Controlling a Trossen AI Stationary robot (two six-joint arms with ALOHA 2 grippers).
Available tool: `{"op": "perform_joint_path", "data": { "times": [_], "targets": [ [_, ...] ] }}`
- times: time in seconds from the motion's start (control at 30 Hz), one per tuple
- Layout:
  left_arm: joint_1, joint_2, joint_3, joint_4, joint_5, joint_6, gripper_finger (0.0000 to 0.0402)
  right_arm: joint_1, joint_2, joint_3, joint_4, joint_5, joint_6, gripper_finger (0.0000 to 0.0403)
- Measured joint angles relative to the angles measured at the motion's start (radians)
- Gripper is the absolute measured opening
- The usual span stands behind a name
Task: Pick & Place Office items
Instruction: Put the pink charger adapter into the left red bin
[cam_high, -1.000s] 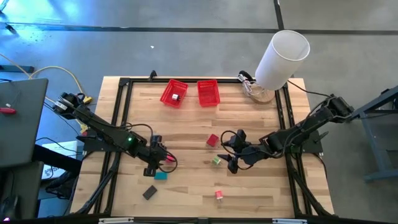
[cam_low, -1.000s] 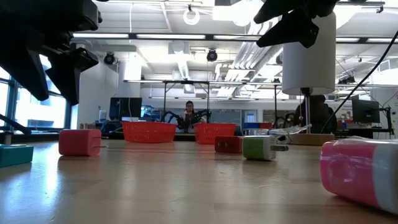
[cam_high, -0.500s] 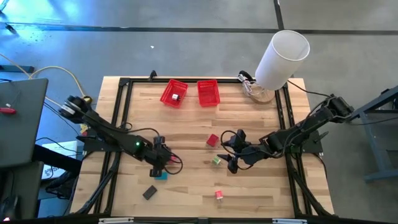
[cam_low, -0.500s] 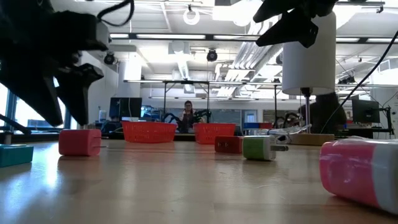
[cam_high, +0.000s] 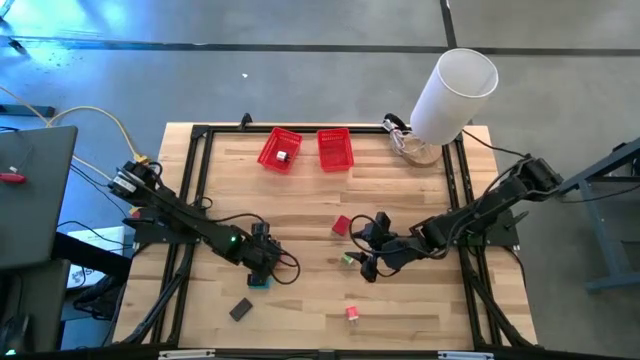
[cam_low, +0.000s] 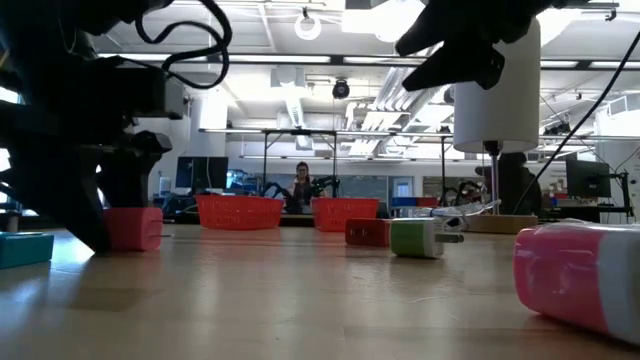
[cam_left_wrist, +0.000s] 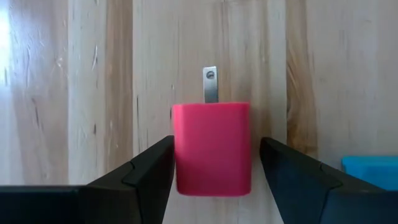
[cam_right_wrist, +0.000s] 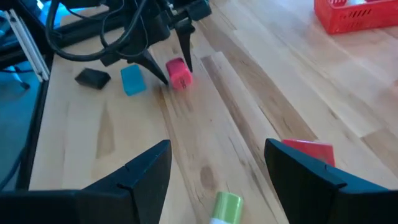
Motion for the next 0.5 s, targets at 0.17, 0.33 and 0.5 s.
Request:
{"op": "perform_joint_path", "data": {
  "times": [0.17, 0.33, 0.5],
  "targets": [
    [0.0, 0.011, 0.0, 0.02, 0.002, 0.005, 0.0223, -0.004, 0.036, 0.0, 0.054, -0.008, 0.0, 0.0247],
    [0.0, 0.012, 0.0, 0.035, 0.008, 0.007, 0.0192, -0.004, 0.05, 0.0, 0.09, -0.035, -0.009, 0.0247],
    [0.0, 0.013, -0.001, 0.045, 0.007, -0.004, 0.0141, -0.004, 0.05, 0.0, 0.091, -0.035, -0.026, 0.0247]
  ]
}}
